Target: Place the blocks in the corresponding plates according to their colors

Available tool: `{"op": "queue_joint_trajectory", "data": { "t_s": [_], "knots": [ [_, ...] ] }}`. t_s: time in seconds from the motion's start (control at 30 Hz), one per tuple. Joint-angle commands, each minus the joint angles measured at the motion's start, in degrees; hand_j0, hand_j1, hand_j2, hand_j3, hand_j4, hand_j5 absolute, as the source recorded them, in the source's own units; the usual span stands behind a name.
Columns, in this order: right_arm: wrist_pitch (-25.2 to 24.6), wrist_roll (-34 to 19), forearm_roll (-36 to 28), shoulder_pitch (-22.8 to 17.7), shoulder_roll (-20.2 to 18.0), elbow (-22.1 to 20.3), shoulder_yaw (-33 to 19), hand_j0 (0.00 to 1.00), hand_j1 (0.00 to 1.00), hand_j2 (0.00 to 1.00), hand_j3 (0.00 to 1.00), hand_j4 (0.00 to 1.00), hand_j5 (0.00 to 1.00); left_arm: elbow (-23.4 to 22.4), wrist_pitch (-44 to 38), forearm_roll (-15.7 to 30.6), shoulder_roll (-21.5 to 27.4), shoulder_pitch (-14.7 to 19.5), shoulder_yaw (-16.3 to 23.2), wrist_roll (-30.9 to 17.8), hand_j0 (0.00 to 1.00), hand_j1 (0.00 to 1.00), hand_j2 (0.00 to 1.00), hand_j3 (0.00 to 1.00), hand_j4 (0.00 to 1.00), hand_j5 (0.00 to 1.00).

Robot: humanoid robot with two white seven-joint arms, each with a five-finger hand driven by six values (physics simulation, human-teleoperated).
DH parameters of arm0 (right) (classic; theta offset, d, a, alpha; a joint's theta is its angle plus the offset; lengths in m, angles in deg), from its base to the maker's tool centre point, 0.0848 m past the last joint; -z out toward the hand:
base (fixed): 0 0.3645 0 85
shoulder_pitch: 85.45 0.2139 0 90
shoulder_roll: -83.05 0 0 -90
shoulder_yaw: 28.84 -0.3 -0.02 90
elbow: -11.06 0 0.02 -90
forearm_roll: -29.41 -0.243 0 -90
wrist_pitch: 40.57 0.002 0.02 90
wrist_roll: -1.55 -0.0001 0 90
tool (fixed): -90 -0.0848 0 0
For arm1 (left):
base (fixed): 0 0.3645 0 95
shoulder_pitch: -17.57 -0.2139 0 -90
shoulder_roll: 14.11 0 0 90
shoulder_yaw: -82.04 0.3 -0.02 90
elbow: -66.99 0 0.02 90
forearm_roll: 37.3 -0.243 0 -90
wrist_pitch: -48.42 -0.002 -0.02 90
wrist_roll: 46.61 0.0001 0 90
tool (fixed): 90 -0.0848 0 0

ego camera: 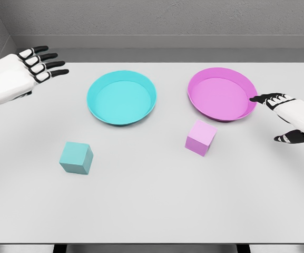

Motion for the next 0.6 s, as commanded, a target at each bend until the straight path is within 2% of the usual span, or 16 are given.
{"op": "queue_joint_trajectory", "data": {
  "t_s": [0.0,0.07,0.13,0.17,0.2,0.3,0.37,0.43,0.5,0.57],
  "knots": [
    [0.0,0.0,-0.1,0.0,-0.1,0.0,0.0,1.0,1.0,1.0,1.0,1.0,1.0,0.0,0.1,0.4,0.1,0.0,0.1,-0.1,1.0,1.0,1.0,1.0,1.0,1.0],
    [-0.1,0.0,-0.2,0.1,-0.2,-0.2,0.0,1.0,1.0,1.0,1.0,1.0,1.0,0.1,0.1,0.4,0.2,-0.1,0.1,-0.1,1.0,1.0,1.0,1.0,1.0,1.0],
    [-0.4,0.0,-0.4,1.1,-0.2,-1.1,0.1,1.0,1.0,1.0,1.0,1.0,1.0,2.0,0.1,0.3,3.0,-0.5,0.4,-0.1,1.0,1.0,1.0,1.0,1.0,1.0],
    [-0.5,0.1,-0.4,2.2,-0.1,-1.2,0.5,1.0,1.0,1.0,1.0,1.0,1.0,3.3,0.1,0.2,3.2,-2.5,0.4,-0.1,1.0,1.0,1.0,1.0,1.0,1.0],
    [-0.5,0.0,-0.4,4.7,0.3,-1.1,2.4,1.0,1.0,1.0,1.0,1.0,1.0,4.9,0.1,0.1,3.4,-3.5,0.5,-0.2,1.0,1.0,1.0,1.0,1.0,1.0],
    [-1.0,-6.7,-0.3,16.9,3.2,-1.0,15.0,1.0,1.0,1.0,1.0,1.0,1.0,7.2,0.1,0.3,3.7,-5.4,0.5,-0.2,1.0,1.0,1.0,1.0,1.0,1.0],
    [-1.0,-10.9,-0.3,20.2,4.9,-0.7,18.6,1.0,1.0,1.0,1.0,1.0,1.0,8.4,0.1,0.4,4.7,-5.6,0.5,-0.2,1.0,1.0,1.0,1.0,1.0,1.0],
    [-0.8,-13.9,-0.3,21.9,5.9,-0.9,20.0,1.0,1.0,1.0,1.0,1.0,1.0,9.3,0.1,0.5,4.9,-6.4,0.5,-0.2,1.0,1.0,1.0,1.0,1.0,1.0],
    [-0.4,-16.5,-0.2,21.9,7.1,-1.0,20.2,1.0,1.0,1.0,1.0,1.0,1.0,10.6,0.1,0.5,4.8,-7.6,0.5,-0.2,1.0,1.0,1.0,1.0,1.0,1.0],
    [0.0,-16.8,-0.2,21.9,7.1,-1.8,20.6,1.0,1.0,1.0,1.0,1.0,1.0,11.1,0.1,0.6,4.4,-7.8,1.1,-1.1,1.0,1.0,1.0,1.0,1.0,1.0]
  ]
}}
